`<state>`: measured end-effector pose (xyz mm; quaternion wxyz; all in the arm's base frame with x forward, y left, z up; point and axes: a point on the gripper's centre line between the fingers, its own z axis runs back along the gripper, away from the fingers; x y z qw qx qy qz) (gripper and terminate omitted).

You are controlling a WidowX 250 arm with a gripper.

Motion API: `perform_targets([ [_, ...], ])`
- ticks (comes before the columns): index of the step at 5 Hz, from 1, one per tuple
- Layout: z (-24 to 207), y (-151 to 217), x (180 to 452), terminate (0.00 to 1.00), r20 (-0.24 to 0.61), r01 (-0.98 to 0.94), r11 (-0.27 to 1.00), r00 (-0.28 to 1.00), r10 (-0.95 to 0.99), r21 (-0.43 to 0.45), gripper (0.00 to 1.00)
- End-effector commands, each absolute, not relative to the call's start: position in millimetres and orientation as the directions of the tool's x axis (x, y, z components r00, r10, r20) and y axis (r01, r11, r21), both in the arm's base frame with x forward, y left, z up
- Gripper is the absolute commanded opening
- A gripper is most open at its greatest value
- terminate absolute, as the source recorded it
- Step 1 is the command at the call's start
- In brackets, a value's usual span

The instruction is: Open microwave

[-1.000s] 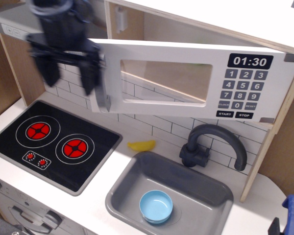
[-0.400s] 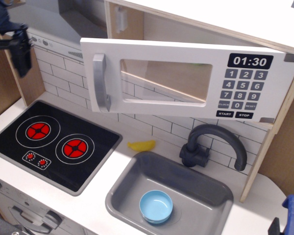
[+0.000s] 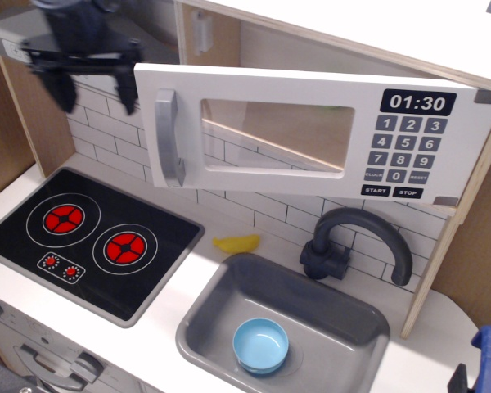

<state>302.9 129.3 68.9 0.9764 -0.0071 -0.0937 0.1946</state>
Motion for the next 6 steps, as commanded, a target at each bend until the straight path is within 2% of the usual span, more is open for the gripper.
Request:
perform_targets([
  [1, 69, 71, 320, 0.0, 0.236, -0.259, 0.966, 0.94, 0.246, 0.025, 1.0],
  [4, 67, -32, 254, 0.0, 0.218, -0.015, 1.0, 0.976, 0.012, 0.014, 1.0],
  [5, 54, -64, 245, 0.0, 0.228, -0.005, 1.0, 0.974, 0.008, -0.014, 1.0],
  [6, 43, -78, 245, 0.0, 0.236, -0.023, 1.0, 0.971, 0.023, -0.005, 1.0],
])
